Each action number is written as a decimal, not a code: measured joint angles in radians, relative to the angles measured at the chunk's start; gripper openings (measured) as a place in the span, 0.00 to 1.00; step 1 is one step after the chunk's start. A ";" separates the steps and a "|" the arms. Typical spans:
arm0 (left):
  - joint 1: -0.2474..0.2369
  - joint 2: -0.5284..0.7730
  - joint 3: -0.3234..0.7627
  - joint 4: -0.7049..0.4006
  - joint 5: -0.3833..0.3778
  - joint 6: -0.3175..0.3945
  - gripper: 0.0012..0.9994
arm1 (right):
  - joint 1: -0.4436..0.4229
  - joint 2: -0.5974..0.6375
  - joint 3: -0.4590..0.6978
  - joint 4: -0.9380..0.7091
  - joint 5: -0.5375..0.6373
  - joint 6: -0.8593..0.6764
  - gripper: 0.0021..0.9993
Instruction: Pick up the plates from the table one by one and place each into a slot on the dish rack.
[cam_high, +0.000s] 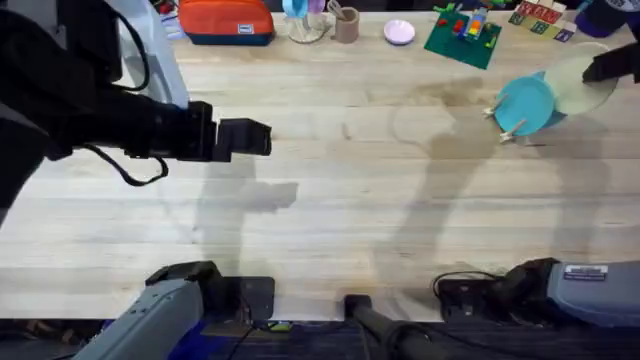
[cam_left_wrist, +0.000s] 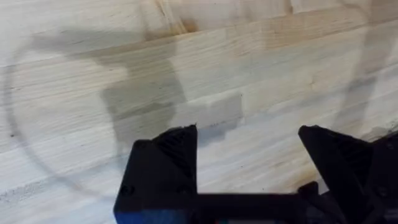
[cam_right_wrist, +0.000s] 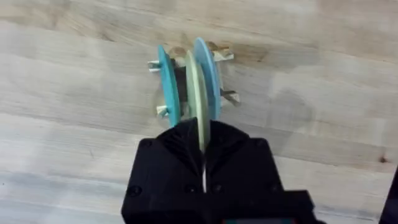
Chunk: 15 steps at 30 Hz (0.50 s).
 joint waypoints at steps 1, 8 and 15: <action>0.000 0.000 0.000 0.000 0.000 0.000 0.99 | 0.000 0.004 0.000 0.000 0.000 0.000 0.03; 0.000 0.000 0.000 0.000 0.000 0.000 0.99 | 0.012 0.018 0.000 -0.004 0.000 0.000 0.03; 0.000 0.000 0.000 0.000 0.000 0.000 1.00 | 0.047 0.058 0.000 -0.004 0.000 0.000 0.03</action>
